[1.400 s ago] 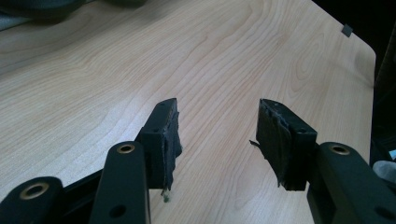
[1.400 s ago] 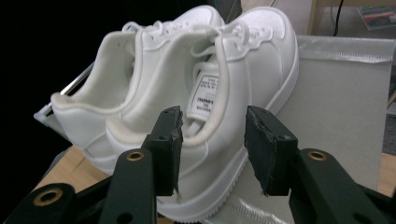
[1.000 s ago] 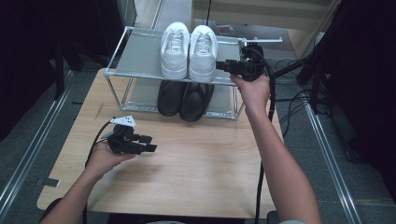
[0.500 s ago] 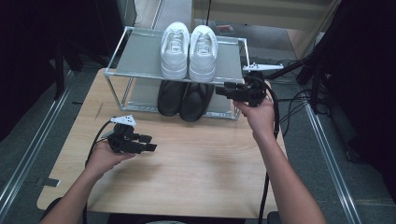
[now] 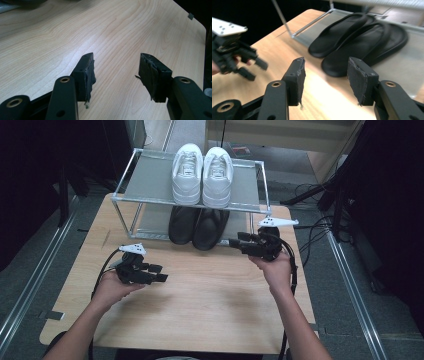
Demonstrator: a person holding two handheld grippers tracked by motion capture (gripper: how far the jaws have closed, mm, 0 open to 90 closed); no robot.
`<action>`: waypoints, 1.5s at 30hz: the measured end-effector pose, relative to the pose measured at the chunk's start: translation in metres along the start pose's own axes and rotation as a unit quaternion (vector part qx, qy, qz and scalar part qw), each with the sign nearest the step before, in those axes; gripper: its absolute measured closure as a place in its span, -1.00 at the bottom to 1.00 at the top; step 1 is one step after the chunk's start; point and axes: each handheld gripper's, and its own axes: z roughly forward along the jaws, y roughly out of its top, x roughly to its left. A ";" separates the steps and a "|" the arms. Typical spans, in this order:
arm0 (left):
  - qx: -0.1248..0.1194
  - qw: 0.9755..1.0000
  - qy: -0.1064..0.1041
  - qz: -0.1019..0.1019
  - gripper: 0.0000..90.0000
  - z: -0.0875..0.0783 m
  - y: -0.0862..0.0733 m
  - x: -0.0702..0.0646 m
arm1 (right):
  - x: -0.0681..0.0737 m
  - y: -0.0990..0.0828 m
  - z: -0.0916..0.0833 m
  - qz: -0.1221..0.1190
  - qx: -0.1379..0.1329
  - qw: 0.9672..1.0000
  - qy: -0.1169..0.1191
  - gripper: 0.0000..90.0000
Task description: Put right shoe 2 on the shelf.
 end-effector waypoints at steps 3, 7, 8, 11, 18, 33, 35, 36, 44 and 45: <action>0.003 1.000 0.001 0.000 0.02 0.000 0.000 0.001 | 0.000 -0.016 0.003 0.001 0.004 1.000 0.004 0.10; 0.002 1.000 0.001 -0.005 0.01 0.001 -0.001 0.001 | 0.000 -0.034 0.007 -0.011 0.015 1.000 0.002 0.10; 0.001 1.000 0.001 -0.006 0.01 0.001 -0.001 0.001 | 0.000 -0.039 0.007 -0.017 0.017 1.000 0.002 0.10; -0.003 1.000 -0.001 -0.007 -0.01 0.000 -0.001 0.001 | 0.000 -0.049 0.007 -0.019 0.012 1.000 0.008 0.10; -0.004 1.000 -0.001 -0.005 -0.03 0.001 -0.001 0.001 | 0.002 -0.067 0.009 -0.039 0.027 0.999 0.003 0.07; 0.001 1.000 0.005 0.003 -0.08 0.005 -0.002 0.001 | 0.000 -0.084 0.019 -0.045 0.063 0.997 0.013 0.08; 0.004 1.000 0.007 0.005 -0.08 0.005 -0.002 0.001 | 0.000 -0.085 0.019 -0.044 0.064 0.997 0.014 0.08; 0.003 1.000 0.008 0.006 -0.08 0.006 -0.002 0.001 | 0.000 -0.085 0.019 -0.043 0.065 0.997 0.014 0.08; 0.001 1.000 0.008 0.013 -0.09 0.006 -0.001 -0.002 | 0.001 -0.084 0.018 -0.054 0.064 0.996 0.012 0.09; 0.001 1.000 0.006 0.017 -0.09 0.006 -0.001 -0.003 | 0.000 -0.084 0.018 -0.054 0.063 0.997 0.011 0.08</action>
